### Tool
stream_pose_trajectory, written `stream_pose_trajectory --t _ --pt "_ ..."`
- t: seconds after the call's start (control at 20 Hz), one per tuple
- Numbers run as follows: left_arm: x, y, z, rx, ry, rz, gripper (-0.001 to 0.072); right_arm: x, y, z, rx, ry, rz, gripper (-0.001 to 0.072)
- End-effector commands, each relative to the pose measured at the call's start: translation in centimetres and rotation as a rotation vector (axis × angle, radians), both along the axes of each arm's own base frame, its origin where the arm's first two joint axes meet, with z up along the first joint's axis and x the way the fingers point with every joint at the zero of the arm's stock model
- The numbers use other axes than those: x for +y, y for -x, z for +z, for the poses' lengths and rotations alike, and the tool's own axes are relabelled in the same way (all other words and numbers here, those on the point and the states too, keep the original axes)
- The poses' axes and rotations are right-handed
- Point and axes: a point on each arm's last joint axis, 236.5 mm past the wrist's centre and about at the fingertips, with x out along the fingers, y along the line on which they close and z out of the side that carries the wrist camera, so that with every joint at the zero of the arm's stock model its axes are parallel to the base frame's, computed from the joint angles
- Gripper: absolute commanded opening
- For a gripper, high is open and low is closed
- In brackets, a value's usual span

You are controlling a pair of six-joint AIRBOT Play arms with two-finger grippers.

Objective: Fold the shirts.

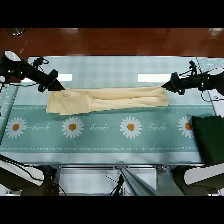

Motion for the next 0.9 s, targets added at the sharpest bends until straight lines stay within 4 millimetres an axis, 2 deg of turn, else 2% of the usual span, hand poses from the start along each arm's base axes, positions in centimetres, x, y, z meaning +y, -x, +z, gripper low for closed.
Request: stream_pose_trajectory --t 0.0,0.35,0.4,0.45,0.5,0.55,0.6,0.7,0.8,0.85 --pt "0.3 0.0 -0.6 0.009 -0.012 -0.003 0.0017 -0.4 -2.1 0.2 -0.045 -0.015 -0.079 0.0026" --pt "0.0 -0.2 -0.8 -0.001 -0.015 -0.01 0.0017 -1.5 -3.2 0.1 -0.067 0.013 -0.137 0.0031" --pt "-0.3 -0.2 -0.8 -0.004 -0.015 -0.022 0.0027 -1.6 -3.2 0.0 -0.068 0.018 -0.138 0.0181" --pt "-0.5 0.0 -0.8 0.0 -0.014 -0.029 0.0189 -1.4 -3.1 0.1 -0.065 0.013 -0.135 0.047" --pt "-0.5 0.7 -0.5 0.018 -0.009 -0.054 0.057 -1.7 -2.9 0.3 -0.064 0.008 -0.128 0.0629" --pt "0.7 1.4 -0.6 0.044 -0.049 -0.072 0.0703 -2.4 -2.5 0.9 -0.067 0.007 -0.122 0.0626" --pt "3.0 2.5 -0.7 0.085 -0.127 -0.087 0.0703 -3.5 -2.0 1.6 -0.07 0.005 -0.116 0.0626" --pt "9.7 4.4 0.2 0.13 -0.343 -0.042 0.0703 -6.6 -0.2 2.6 -0.052 0.02 -0.124 0.0626" --pt "15.3 4.9 2.5 0.083 -0.479 0.071 0.0703 -9.0 3.2 1.9 0.032 0.045 -0.081 0.0626" --pt "17.4 4.2 3.9 0.013 -0.506 0.188 0.0703 -9.3 5.0 0.9 0.088 0.059 -0.048 0.0625"
